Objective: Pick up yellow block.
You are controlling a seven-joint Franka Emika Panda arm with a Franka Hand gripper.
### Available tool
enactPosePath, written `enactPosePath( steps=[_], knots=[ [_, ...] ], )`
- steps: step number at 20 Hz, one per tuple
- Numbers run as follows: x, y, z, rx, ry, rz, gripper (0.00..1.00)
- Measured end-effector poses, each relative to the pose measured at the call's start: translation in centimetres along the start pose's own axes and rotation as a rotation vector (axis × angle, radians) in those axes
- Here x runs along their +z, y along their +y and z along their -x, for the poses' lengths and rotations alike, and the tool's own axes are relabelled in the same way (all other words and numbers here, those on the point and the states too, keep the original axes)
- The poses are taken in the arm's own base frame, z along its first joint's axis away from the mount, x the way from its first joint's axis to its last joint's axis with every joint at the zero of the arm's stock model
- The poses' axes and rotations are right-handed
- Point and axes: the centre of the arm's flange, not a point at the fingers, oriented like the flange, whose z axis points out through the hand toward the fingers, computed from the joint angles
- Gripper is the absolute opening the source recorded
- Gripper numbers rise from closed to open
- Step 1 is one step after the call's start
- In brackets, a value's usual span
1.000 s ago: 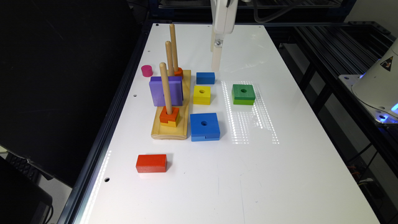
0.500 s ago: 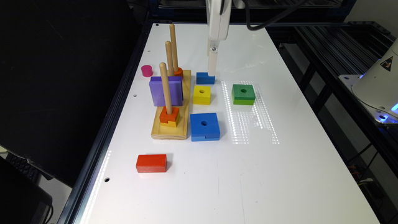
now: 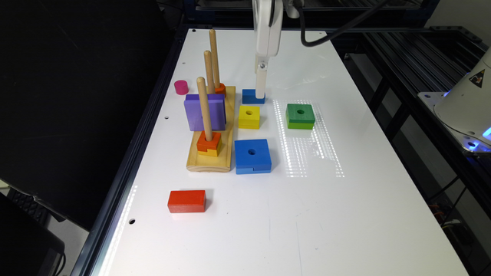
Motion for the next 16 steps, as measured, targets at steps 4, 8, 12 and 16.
enactPosePath(
  steps=[4, 8, 12, 16],
  knots=[
    [1.7, -0.1, -0.1, 0.000, 0.001, -0.004, 1.00],
    [1.7, -0.2, -0.2, 0.000, 0.001, -0.003, 1.00],
    [2.0, -0.2, -0.1, 0.000, -0.003, 0.000, 1.00],
    [2.4, -0.2, 0.1, -0.002, -0.008, 0.003, 1.00]
  ],
)
